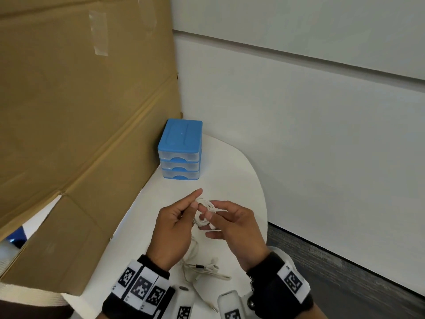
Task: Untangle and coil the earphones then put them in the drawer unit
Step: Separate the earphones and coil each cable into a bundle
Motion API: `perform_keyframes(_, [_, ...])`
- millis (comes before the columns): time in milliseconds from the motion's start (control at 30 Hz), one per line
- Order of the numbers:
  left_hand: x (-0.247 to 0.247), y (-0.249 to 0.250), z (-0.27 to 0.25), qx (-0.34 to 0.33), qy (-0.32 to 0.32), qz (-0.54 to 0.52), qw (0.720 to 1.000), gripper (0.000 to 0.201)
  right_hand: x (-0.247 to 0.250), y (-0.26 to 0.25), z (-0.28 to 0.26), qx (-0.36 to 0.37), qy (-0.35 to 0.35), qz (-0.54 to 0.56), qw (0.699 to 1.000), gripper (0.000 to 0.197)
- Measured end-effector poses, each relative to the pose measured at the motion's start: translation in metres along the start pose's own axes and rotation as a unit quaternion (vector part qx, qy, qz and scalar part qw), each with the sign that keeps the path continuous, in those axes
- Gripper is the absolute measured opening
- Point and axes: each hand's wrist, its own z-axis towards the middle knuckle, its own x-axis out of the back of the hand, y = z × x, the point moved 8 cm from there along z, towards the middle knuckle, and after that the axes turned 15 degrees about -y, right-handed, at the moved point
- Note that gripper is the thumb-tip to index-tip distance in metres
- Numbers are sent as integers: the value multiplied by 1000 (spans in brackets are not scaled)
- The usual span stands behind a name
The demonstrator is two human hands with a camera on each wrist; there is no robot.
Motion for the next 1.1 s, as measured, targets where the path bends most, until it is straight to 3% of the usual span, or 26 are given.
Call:
perform_keyframes(167, [6,-14,33,31,7,-19,999,32,22,-12,25,17,41,21,999,20])
perform_keyframes(333, [9,-35,62,83,33,-107,990,28,42,-21,48,36,65,-5,997,15])
perform_keyframes(433, [9,-57,77,118,53,-144,981,16,57,-13,67,23,86,-25,996,13])
perform_keyframes(600, [8,-120,95,215,29,-69,974,10,95,29,105,-71,115,-80,988,19])
perform_keyframes(800, [37,-149,86,226,50,23,973,8,156,70,124,-172,207,-216,938,17])
perform_keyframes(1000, [66,-154,69,232,50,85,968,6,158,65,127,-196,201,-377,883,1])
perform_keyframes(1100, [71,-146,58,219,50,111,968,8,167,65,118,-176,218,-360,890,11])
